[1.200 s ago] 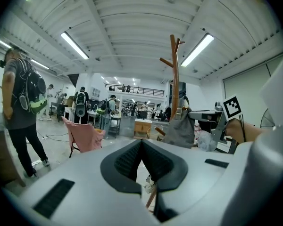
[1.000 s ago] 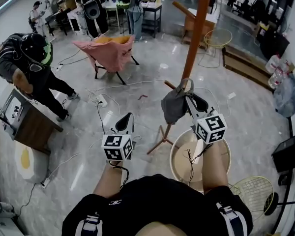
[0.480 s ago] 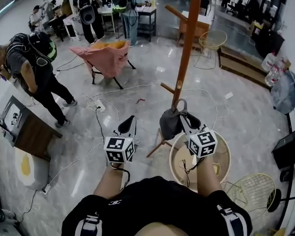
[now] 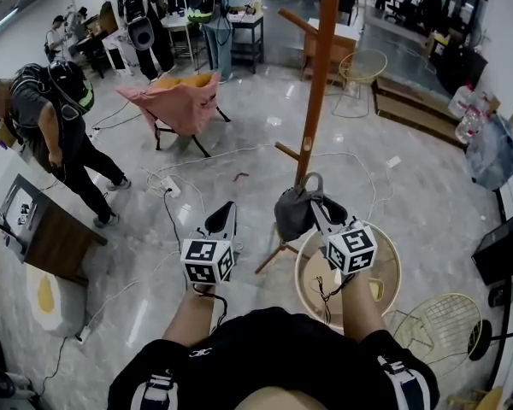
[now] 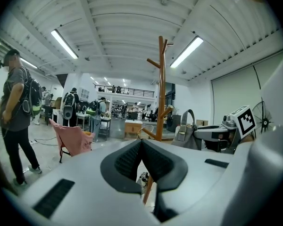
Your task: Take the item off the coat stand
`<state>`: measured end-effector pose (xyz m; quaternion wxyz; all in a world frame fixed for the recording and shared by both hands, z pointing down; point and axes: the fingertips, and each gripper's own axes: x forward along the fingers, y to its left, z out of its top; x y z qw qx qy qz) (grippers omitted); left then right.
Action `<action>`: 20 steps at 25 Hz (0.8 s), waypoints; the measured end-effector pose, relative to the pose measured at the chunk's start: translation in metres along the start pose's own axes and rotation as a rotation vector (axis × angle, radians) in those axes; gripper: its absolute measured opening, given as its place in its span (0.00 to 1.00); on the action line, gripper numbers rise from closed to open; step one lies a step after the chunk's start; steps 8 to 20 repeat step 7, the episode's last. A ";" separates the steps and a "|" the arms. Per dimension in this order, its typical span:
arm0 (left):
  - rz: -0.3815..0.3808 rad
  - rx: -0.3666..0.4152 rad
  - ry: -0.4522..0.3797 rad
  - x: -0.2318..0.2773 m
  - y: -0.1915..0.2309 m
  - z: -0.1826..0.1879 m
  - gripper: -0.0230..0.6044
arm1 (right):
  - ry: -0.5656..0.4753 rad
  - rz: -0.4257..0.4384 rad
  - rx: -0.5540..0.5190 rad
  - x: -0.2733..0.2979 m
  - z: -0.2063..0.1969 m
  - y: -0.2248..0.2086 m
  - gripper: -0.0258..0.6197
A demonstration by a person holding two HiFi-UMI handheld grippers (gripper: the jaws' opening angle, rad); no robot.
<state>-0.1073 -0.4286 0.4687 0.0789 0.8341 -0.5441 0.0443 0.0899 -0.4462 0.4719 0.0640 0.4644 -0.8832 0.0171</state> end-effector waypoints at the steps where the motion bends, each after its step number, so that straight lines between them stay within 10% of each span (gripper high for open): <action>1: -0.002 0.001 0.000 0.000 -0.001 0.000 0.06 | -0.001 0.000 0.000 -0.001 0.000 0.001 0.17; 20: -0.009 0.000 0.006 -0.004 -0.003 0.000 0.06 | -0.003 0.004 0.003 -0.004 0.003 0.006 0.17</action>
